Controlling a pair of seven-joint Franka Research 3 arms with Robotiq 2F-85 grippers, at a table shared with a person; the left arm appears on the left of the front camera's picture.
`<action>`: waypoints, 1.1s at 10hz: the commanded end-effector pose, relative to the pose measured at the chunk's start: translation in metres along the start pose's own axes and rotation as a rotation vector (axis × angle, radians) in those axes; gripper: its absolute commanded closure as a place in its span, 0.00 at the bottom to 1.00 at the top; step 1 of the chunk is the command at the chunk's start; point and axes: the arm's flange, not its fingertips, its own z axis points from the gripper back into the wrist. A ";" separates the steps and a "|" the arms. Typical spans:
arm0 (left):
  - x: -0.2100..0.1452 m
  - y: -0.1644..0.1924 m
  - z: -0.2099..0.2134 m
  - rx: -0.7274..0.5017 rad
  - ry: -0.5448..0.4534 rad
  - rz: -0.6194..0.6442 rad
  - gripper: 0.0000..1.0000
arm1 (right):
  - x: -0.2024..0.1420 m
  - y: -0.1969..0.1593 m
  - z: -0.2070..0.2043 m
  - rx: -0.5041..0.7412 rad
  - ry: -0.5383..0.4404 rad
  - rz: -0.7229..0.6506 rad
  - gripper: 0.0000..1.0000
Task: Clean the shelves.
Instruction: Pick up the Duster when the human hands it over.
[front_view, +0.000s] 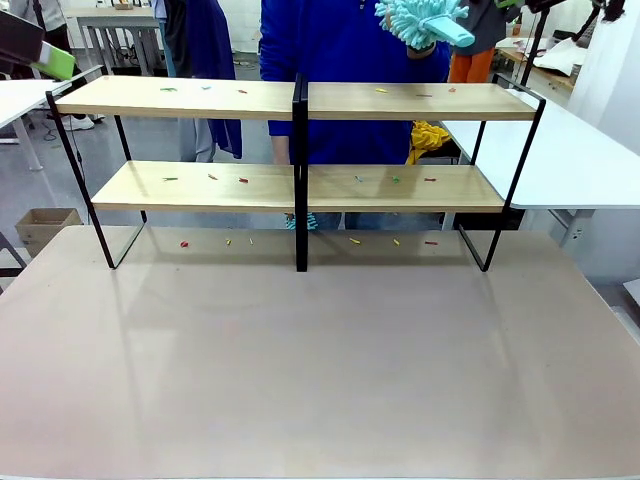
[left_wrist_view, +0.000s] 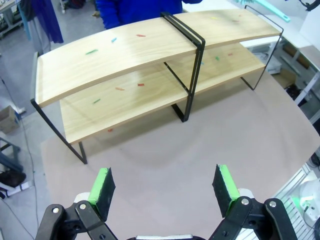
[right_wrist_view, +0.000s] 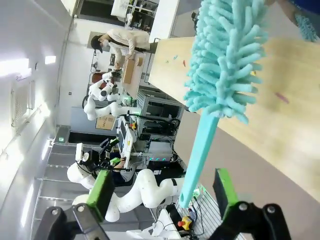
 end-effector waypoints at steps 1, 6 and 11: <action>0.000 0.000 0.000 -0.003 0.000 -0.006 0.00 | 0.000 0.002 -0.004 0.011 -0.015 0.026 0.00; 0.000 0.000 0.000 -0.003 0.000 -0.006 0.00 | 0.000 0.001 -0.003 0.003 0.004 0.002 0.00; 0.000 0.000 0.000 -0.003 0.000 -0.006 0.00 | -0.054 -0.006 -0.047 -0.160 0.089 0.010 0.00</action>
